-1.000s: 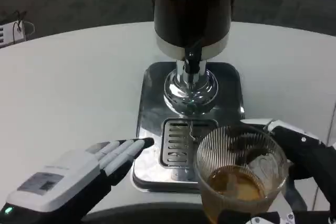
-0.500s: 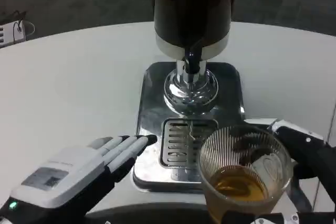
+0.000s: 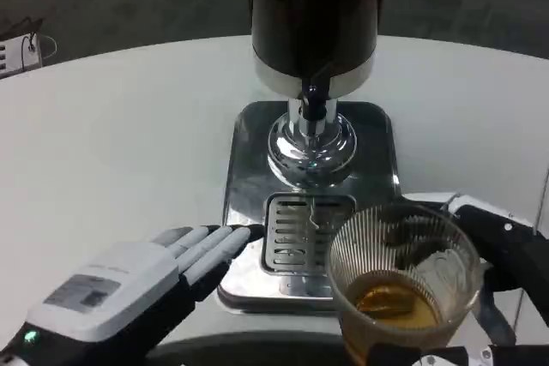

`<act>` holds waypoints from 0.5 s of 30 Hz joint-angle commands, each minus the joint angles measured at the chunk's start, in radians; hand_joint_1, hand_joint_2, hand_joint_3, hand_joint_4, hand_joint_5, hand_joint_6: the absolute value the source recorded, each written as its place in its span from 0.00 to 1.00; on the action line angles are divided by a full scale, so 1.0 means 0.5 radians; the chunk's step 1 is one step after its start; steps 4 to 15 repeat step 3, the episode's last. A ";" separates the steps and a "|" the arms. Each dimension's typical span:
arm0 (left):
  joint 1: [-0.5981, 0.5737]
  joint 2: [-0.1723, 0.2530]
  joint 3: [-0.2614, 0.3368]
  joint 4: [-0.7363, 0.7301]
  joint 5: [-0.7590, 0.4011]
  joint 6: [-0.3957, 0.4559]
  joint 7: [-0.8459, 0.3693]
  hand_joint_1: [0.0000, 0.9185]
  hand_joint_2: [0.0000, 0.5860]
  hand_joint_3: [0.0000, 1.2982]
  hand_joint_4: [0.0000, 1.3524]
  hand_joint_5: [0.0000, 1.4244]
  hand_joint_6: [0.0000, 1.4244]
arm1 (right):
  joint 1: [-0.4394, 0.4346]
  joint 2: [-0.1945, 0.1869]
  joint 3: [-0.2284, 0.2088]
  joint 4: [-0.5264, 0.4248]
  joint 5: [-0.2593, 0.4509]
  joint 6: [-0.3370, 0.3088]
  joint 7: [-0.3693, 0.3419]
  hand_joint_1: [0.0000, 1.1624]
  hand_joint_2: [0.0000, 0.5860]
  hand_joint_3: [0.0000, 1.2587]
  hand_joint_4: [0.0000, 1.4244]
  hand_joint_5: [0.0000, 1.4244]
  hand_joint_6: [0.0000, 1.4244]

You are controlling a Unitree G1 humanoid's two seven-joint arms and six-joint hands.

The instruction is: Grasp the cup under the faucet to collect the drink, then remove the cup.

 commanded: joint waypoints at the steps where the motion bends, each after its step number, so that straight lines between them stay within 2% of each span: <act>1: -0.008 0.027 -0.014 0.013 0.010 0.016 -0.023 0.00 0.10 0.00 0.00 0.00 0.00 | -0.025 0.004 -0.016 -0.064 0.054 -0.079 0.001 0.76 0.44 0.80 0.82 0.92 0.99; 15: -0.010 0.026 -0.017 0.014 0.010 0.018 -0.022 0.00 0.10 0.00 0.00 0.00 0.00 | -0.032 0.003 -0.017 -0.061 0.055 -0.078 0.002 0.77 0.44 0.80 0.82 0.93 0.99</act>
